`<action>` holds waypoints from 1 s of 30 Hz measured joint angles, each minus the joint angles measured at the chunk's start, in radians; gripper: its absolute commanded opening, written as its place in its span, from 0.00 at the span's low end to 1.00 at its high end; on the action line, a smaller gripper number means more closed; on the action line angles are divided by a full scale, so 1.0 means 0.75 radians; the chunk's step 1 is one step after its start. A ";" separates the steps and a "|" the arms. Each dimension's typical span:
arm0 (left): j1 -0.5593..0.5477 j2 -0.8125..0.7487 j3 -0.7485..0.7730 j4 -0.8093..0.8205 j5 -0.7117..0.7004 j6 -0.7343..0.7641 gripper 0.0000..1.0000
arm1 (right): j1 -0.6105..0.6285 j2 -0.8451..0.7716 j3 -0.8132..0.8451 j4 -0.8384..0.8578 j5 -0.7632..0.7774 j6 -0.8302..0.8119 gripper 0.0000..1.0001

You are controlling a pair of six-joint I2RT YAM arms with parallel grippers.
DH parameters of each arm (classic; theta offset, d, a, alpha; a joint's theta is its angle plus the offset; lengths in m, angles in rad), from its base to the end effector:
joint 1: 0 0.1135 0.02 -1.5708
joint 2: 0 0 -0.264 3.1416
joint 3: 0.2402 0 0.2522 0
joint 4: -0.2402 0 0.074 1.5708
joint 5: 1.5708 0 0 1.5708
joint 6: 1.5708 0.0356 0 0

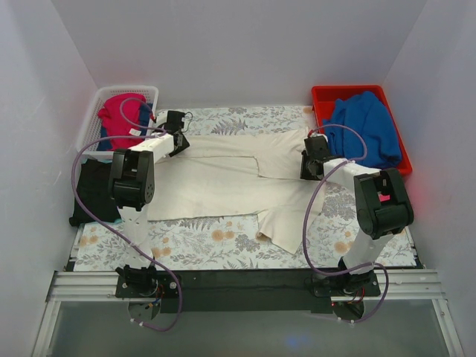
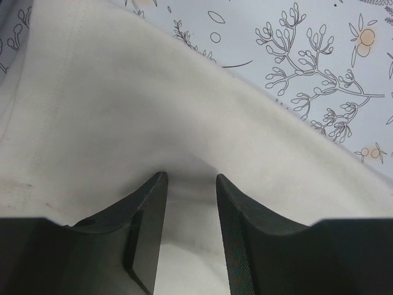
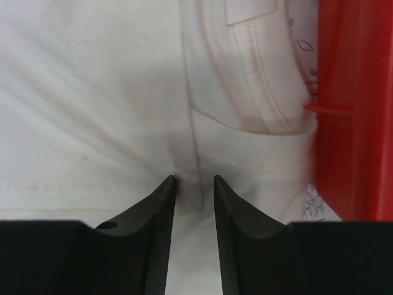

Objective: Fold and stack the t-shirts
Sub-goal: Fold the flattened tshirt in 1/3 of the way

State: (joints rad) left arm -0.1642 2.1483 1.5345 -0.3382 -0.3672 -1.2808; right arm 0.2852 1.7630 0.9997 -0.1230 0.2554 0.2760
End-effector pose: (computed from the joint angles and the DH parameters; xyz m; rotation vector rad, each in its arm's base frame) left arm 0.4570 -0.0628 0.1553 -1.4143 1.9912 -0.1758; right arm 0.3456 0.0919 0.1626 0.0994 2.4171 -0.0597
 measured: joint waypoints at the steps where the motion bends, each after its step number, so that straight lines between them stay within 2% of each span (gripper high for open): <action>1: 0.001 0.000 0.000 0.000 0.001 -0.001 0.37 | -0.009 -0.015 -0.014 -0.006 0.009 0.006 0.36; 12: 0.015 -0.014 -0.012 0.011 0.030 0.018 0.37 | -0.021 -0.038 -0.026 -0.033 -0.004 0.017 0.34; 17: 0.022 -0.085 -0.087 0.003 0.041 0.038 0.37 | -0.022 -0.112 -0.027 -0.158 -0.024 0.011 0.35; 25: -0.013 -0.360 -0.253 0.004 -0.005 0.043 0.37 | -0.010 -0.367 -0.081 -0.222 -0.067 0.016 0.36; 30: -0.055 -0.586 -0.481 0.009 -0.059 -0.056 0.37 | 0.027 -0.516 -0.210 -0.231 -0.088 0.033 0.36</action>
State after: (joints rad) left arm -0.2058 1.7084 1.1736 -0.3317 -0.4114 -1.3228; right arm 0.3054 1.3762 0.8421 -0.2962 0.1894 0.3008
